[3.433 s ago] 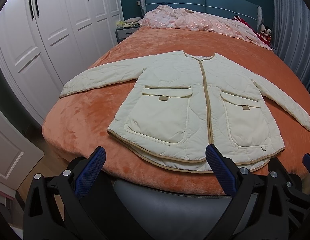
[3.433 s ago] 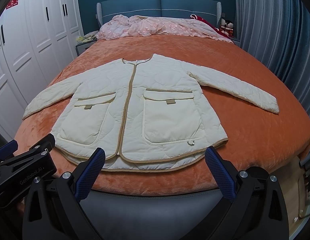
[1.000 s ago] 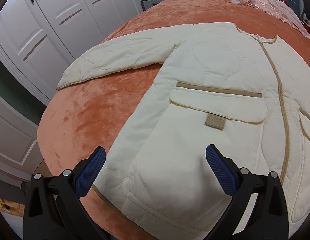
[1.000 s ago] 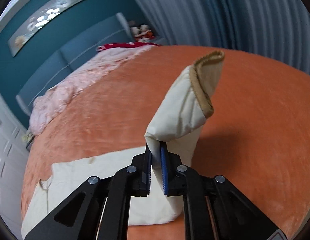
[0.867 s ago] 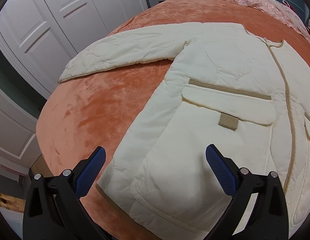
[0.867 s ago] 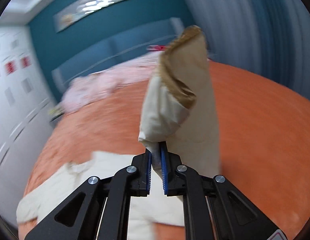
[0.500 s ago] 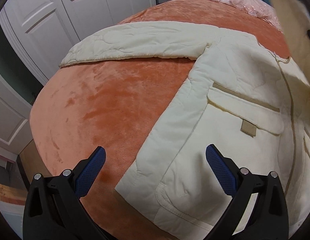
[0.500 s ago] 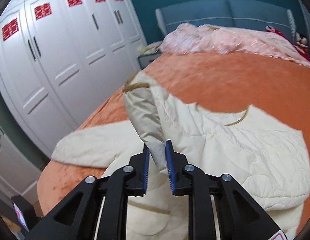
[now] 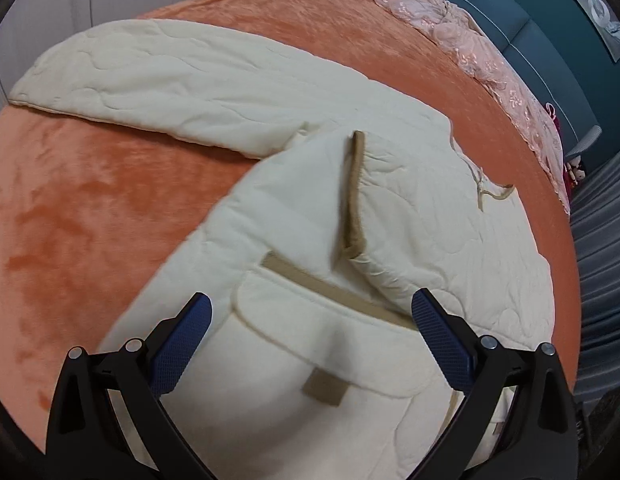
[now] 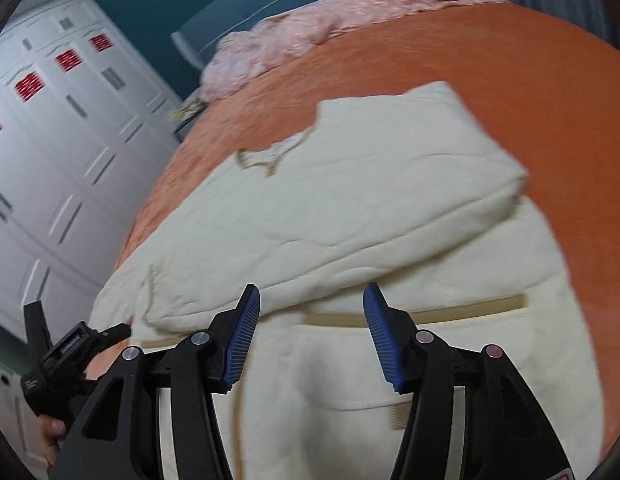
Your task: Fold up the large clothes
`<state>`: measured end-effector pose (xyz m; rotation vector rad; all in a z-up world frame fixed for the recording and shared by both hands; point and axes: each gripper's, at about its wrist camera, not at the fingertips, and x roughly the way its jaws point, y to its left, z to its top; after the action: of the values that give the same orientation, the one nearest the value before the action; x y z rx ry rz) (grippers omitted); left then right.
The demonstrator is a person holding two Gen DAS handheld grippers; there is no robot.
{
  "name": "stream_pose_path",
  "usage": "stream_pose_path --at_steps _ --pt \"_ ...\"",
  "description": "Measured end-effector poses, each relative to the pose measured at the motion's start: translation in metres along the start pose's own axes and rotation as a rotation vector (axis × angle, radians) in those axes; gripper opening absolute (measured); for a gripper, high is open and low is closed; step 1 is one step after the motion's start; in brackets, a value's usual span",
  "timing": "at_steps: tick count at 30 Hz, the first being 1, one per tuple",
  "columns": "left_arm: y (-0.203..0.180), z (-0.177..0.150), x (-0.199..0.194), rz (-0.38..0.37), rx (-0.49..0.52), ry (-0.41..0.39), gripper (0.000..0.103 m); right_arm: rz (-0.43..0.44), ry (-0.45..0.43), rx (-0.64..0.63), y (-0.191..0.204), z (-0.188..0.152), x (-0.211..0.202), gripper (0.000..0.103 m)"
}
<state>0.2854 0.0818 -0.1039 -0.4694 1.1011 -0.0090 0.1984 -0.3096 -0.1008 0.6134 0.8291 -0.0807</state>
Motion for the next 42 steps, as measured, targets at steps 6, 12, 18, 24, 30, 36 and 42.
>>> stream_pose_path --at_steps 6,12,18,24,30,36,42 --pt "-0.026 0.009 0.037 -0.011 -0.013 0.005 0.094 0.004 -0.013 0.208 -0.072 0.022 0.012 0.055" --pt "-0.041 0.018 0.043 0.03 0.078 -0.002 0.02 0.132 -0.05 0.383 -0.106 0.044 0.033 0.055" --pt "-0.049 0.038 0.029 0.028 0.123 -0.083 0.006 0.156 -0.07 0.398 -0.102 0.071 0.046 0.013" --pt "-0.055 0.041 0.009 0.056 0.193 -0.177 0.005 -0.022 -0.19 0.088 -0.06 0.069 0.01 0.006" --pt "-0.041 0.01 0.057 0.156 0.225 -0.099 0.005 -0.204 -0.049 -0.004 -0.064 0.049 0.052 0.005" --pt "-0.042 0.004 0.061 0.172 0.253 -0.128 0.006 -0.309 -0.014 -0.089 -0.048 0.051 0.043 0.012" --pt "-0.041 -0.006 0.057 0.153 0.276 -0.179 0.012 -0.301 -0.086 -0.172 0.019 0.032 0.008 0.028"
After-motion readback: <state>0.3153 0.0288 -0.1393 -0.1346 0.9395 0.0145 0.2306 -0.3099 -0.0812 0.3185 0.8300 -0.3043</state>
